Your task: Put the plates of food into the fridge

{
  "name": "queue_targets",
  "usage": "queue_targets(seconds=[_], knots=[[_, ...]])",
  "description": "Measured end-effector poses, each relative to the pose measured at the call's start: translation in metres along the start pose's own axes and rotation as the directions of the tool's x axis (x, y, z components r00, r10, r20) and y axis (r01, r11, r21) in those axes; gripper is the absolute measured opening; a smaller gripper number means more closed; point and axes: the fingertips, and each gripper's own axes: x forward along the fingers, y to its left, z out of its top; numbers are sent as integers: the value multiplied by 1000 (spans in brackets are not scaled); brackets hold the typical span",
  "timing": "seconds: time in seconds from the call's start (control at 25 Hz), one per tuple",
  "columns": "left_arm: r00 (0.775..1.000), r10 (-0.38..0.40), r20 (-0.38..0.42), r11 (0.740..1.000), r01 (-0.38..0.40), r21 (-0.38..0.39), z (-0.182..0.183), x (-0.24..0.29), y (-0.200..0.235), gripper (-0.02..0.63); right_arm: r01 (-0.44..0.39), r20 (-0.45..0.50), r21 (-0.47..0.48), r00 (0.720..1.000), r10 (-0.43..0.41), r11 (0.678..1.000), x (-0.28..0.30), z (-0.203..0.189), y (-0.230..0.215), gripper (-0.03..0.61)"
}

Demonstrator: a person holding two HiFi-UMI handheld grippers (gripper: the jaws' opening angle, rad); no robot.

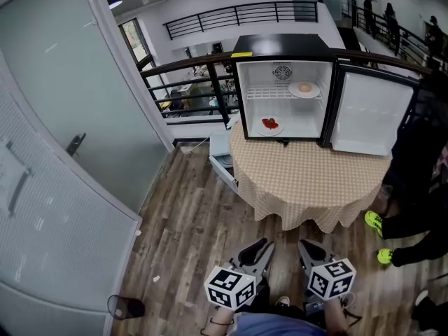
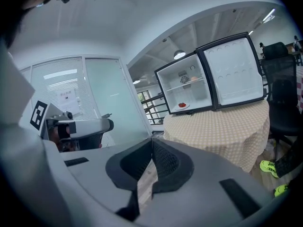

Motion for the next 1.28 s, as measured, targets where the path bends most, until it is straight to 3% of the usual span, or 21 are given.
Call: queue_targets(seconds=[0.44,0.76,1.28], knots=[[1000,10,-14,1000,-9,10,-36,-41,-33,91,-37,-15,-14,999,36,999,-36,-33,26,17],[1000,27,-2,1000,-27,14,-39,-55,-38,92,-61,-11,-31,998,61,998,-42,-32,36,17],[1000,-18,-6,999,18,35,-39,-40,-55,92,17,36,-17,999,-16,1000,-65,-21,2,17]])
